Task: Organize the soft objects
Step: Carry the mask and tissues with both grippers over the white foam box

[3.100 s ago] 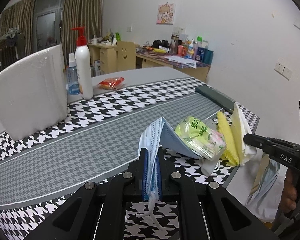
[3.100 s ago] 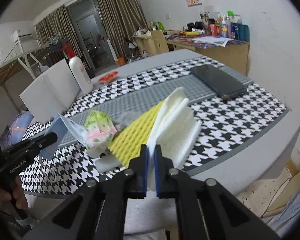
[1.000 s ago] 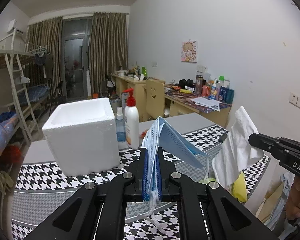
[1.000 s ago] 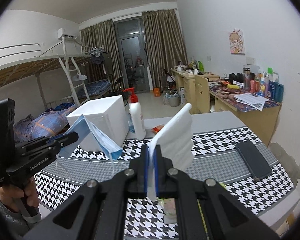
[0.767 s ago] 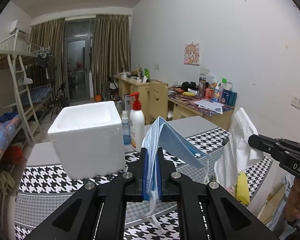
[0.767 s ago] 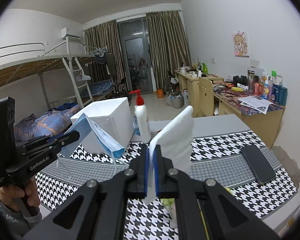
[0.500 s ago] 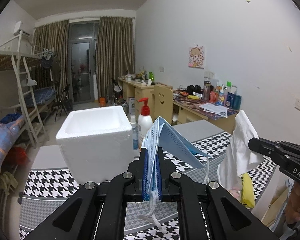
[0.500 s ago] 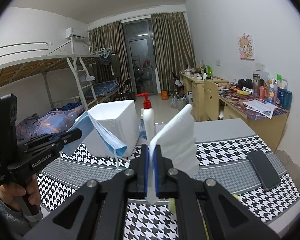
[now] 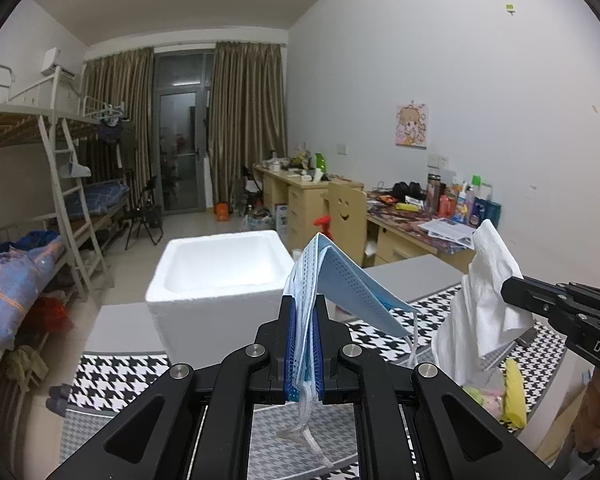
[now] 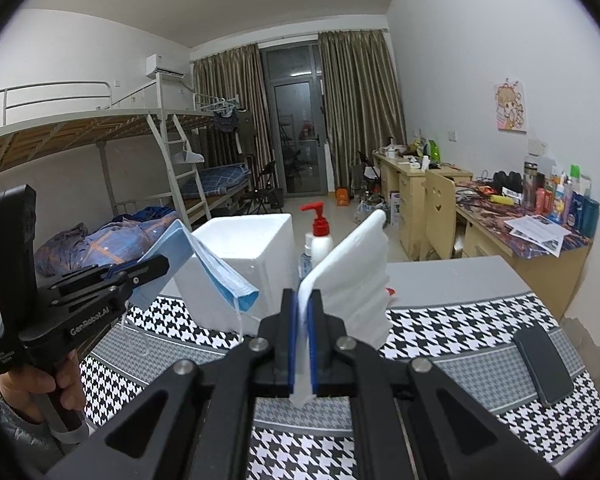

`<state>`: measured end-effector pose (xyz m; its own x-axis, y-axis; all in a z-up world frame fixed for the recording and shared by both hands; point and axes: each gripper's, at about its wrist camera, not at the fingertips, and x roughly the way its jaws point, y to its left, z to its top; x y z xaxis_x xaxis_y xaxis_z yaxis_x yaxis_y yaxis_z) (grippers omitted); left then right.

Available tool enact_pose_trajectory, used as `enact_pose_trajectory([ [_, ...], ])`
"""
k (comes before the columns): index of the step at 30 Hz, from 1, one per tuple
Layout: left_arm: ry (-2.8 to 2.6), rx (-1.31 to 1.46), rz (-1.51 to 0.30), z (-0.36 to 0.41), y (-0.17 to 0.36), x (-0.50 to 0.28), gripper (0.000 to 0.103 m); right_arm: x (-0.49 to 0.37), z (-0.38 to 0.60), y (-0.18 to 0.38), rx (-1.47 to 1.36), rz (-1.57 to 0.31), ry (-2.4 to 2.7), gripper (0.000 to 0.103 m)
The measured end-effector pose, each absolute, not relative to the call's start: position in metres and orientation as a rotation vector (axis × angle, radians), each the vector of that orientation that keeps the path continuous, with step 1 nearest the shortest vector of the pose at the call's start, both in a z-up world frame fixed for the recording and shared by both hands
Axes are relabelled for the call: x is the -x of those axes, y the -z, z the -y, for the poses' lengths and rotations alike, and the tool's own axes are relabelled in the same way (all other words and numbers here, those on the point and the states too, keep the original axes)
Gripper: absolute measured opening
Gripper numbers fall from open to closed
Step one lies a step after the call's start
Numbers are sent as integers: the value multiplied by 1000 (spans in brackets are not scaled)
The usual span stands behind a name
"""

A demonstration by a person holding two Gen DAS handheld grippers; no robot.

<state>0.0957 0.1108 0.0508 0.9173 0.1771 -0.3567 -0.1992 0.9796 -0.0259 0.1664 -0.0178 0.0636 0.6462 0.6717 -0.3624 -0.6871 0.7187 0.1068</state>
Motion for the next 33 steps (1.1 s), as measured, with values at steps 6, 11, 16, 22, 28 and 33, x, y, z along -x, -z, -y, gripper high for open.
enact_pose_trajectory([
  [6,-241,57,-344,-123,-60,-96,9,-167,3,-72,65,-384,-797,8],
  [11,-256,56,-334,-130,-65,-98,9,-170,-8,-77,76,-379,-809,8],
  [16,-262,46,-319,-134,-70,-102,9,-175,-14,-81,75,-377,-819,8],
  [22,-292,52,-314,-149,-75,-110,9,-181,-27,-88,92,-375,-826,8],
  [28,-331,59,-309,-165,-82,-116,9,-190,-43,-96,112,-379,-843,8],
  [33,-353,55,-302,-175,-89,-120,9,-192,-55,-104,128,-369,-858,8],
])
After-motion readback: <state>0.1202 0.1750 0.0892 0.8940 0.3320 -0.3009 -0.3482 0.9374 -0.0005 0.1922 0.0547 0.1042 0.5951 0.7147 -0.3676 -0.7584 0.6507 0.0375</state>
